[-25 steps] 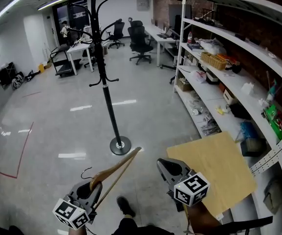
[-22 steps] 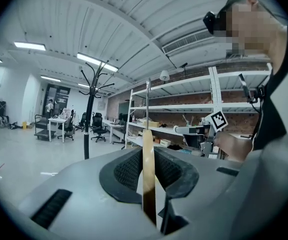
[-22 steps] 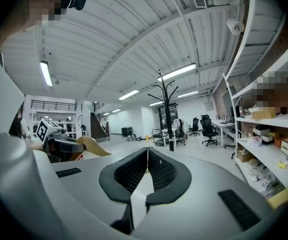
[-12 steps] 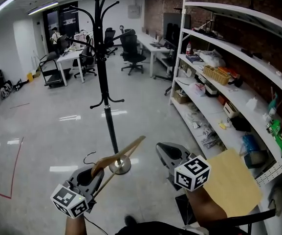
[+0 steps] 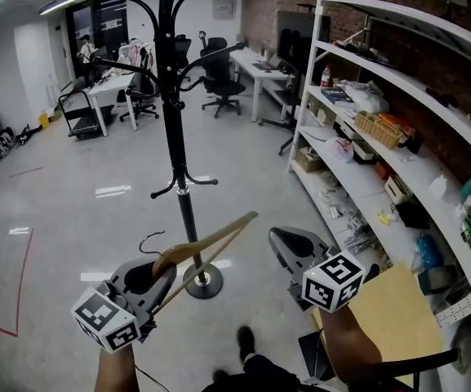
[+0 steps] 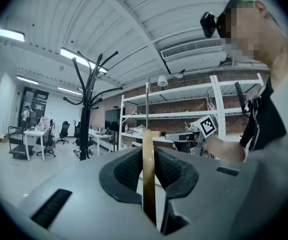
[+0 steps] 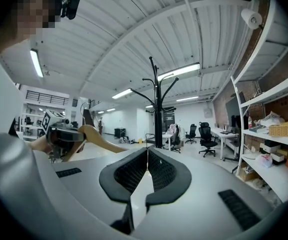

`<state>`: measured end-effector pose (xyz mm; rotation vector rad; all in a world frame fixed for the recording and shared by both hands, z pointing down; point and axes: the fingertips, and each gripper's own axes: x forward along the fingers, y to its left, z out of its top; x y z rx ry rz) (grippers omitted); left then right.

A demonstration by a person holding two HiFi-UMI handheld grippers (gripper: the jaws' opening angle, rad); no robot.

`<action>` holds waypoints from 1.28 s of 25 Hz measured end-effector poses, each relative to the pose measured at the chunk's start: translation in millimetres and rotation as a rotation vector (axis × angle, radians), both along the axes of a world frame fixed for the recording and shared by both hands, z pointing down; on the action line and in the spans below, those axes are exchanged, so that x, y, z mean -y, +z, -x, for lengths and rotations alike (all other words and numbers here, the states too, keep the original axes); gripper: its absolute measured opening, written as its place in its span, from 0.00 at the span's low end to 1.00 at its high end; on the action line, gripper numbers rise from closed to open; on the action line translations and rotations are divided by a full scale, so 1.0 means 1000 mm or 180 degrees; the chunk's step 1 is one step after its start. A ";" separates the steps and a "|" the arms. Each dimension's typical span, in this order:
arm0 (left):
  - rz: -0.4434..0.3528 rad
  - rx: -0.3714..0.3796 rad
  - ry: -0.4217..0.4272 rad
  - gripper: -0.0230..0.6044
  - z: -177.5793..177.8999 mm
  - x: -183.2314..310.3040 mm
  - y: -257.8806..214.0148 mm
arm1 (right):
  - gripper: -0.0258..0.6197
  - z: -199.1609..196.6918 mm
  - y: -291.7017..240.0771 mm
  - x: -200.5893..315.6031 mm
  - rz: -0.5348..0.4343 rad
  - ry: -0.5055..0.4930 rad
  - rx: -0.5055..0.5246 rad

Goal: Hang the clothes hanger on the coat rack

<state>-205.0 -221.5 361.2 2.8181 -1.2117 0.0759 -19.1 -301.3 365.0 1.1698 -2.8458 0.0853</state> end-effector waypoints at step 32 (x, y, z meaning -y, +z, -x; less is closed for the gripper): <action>0.0076 -0.0058 0.0365 0.12 0.041 0.313 -0.056 | 0.05 0.029 -0.027 0.255 -0.0186 0.0045 0.0124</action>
